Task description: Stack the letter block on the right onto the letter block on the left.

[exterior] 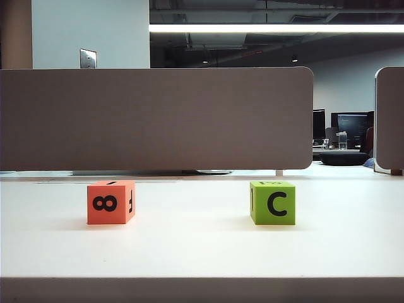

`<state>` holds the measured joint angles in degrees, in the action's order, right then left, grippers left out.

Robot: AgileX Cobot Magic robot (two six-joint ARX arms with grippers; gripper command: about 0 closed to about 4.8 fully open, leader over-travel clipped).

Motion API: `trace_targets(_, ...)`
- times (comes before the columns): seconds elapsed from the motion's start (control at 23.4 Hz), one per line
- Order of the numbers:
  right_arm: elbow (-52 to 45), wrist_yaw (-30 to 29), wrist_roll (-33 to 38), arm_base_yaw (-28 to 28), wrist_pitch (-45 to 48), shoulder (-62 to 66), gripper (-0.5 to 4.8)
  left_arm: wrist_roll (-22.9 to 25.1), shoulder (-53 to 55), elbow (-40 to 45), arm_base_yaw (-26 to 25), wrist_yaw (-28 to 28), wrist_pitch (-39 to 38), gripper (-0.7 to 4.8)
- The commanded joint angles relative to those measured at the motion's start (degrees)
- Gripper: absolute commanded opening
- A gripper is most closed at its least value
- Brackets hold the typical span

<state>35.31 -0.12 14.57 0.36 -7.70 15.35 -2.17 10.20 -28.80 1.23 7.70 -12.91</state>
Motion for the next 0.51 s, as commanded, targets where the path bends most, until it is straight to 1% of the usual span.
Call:
trace_targets(0.04,6.34,-1.25,0.24,0.17,-1.73,5.92,-0.01,3.45,5.68,-4.28,-0.02,5.18,0.63,-0.05)
trace_targets(0.09,8.22,-1.73,0.26,0.15,-2.95,7.82,-0.01,5.42,7.39,-5.44,-0.02,6.47,0.5,-0.06)
trace_targets(0.17,12.87,-3.23,0.26,0.22,-7.08,12.37,-0.01,8.28,11.06,-7.85,-0.02,7.21,-0.7,-0.06)
trace_targets(0.26,17.59,-5.51,0.26,0.22,-12.11,16.68,-0.01,9.2,14.32,-10.27,-0.02,7.65,-2.58,-0.06)
trace_targets(0.3,19.45,-6.14,0.26,0.22,-14.08,18.4,-0.01,9.07,15.63,-11.17,-0.02,7.89,-3.17,-0.06)
trace_targets(0.38,26.03,-6.43,0.48,0.33,-20.61,24.85,-0.02,6.27,20.37,-13.27,0.09,8.2,-3.65,-0.06)
trace_targets(0.51,29.4,-6.23,0.48,1.64,-23.56,29.38,-0.03,3.06,22.51,-13.88,0.39,8.55,-3.98,-0.06)
